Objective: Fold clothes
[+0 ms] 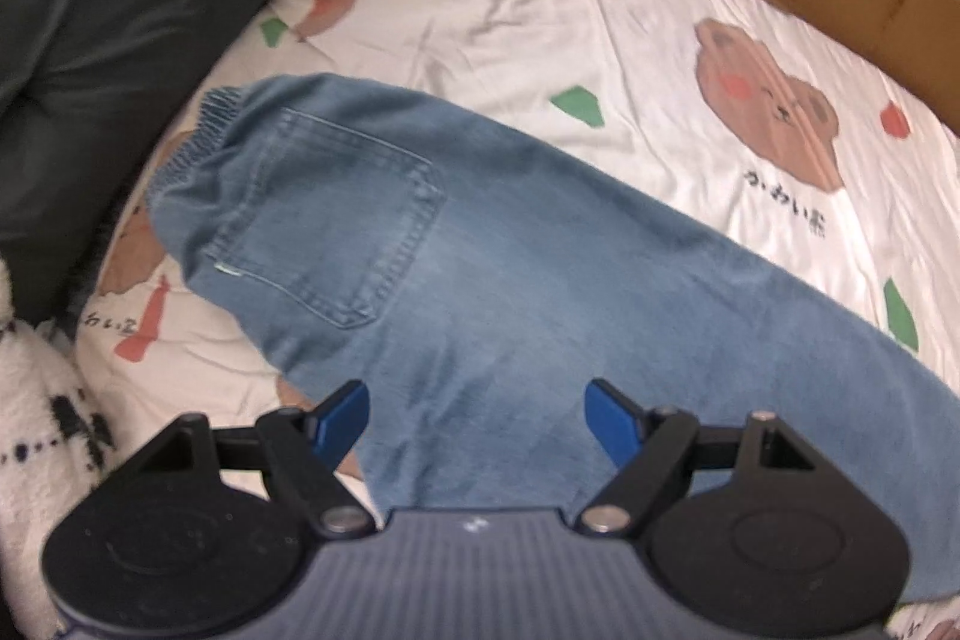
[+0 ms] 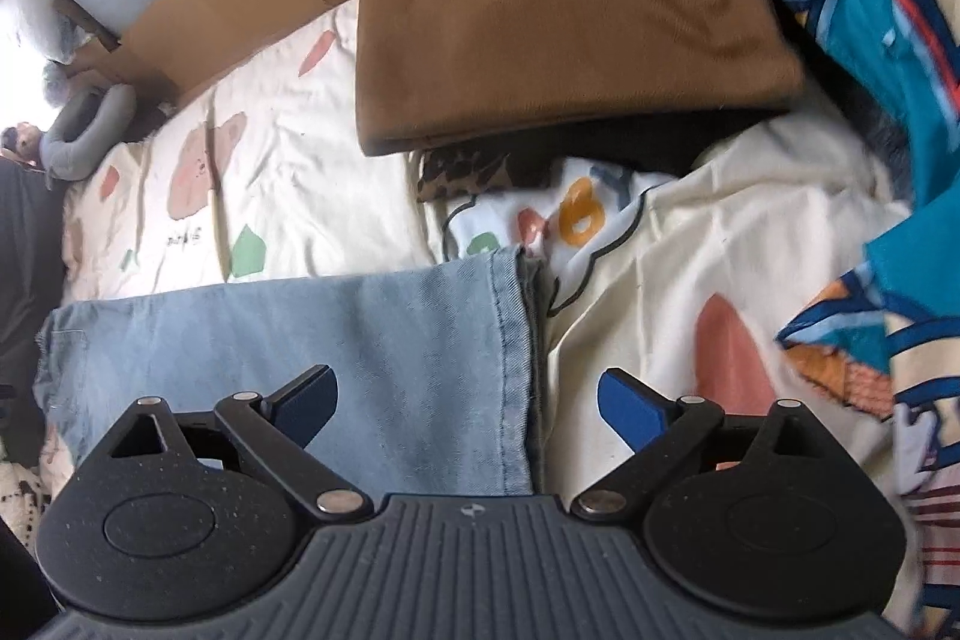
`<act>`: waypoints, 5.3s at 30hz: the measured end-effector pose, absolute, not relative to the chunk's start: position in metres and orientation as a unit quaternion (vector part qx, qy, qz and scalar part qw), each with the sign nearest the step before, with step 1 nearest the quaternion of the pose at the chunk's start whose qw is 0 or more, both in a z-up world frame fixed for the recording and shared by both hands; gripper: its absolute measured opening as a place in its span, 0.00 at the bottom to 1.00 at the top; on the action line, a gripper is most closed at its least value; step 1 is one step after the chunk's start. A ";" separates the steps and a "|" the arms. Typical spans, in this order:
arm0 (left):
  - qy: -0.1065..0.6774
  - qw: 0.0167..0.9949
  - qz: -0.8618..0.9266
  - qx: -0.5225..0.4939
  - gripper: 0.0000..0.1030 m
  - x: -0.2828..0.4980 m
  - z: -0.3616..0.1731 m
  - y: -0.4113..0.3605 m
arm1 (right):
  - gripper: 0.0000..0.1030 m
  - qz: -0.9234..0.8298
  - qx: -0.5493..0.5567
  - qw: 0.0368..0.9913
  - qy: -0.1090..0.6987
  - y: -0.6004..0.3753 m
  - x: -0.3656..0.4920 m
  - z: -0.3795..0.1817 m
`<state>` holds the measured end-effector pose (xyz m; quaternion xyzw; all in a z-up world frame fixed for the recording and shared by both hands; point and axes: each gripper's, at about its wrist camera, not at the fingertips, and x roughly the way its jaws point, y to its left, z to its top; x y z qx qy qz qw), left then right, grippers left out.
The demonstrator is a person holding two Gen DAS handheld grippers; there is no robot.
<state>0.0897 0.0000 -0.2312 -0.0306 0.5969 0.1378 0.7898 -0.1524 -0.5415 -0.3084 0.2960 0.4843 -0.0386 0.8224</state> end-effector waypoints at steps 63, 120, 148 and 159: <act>0.641 0.760 0.079 0.068 0.78 0.105 -0.291 -0.033 | 0.27 0.033 0.349 0.795 0.494 -0.520 -0.139 -0.369; 0.641 0.763 0.080 0.022 0.78 0.093 -0.307 -0.021 | 0.08 0.025 0.325 0.809 0.490 -0.528 -0.123 -0.301; 0.603 0.797 0.032 -0.031 0.77 0.106 -0.316 -0.032 | 0.08 0.059 0.220 0.878 0.421 -0.511 -0.058 -0.138; 0.596 0.801 -0.043 -0.028 0.73 0.133 -0.331 -0.066 | 0.08 0.008 0.190 0.883 0.430 -0.543 -0.036 -0.113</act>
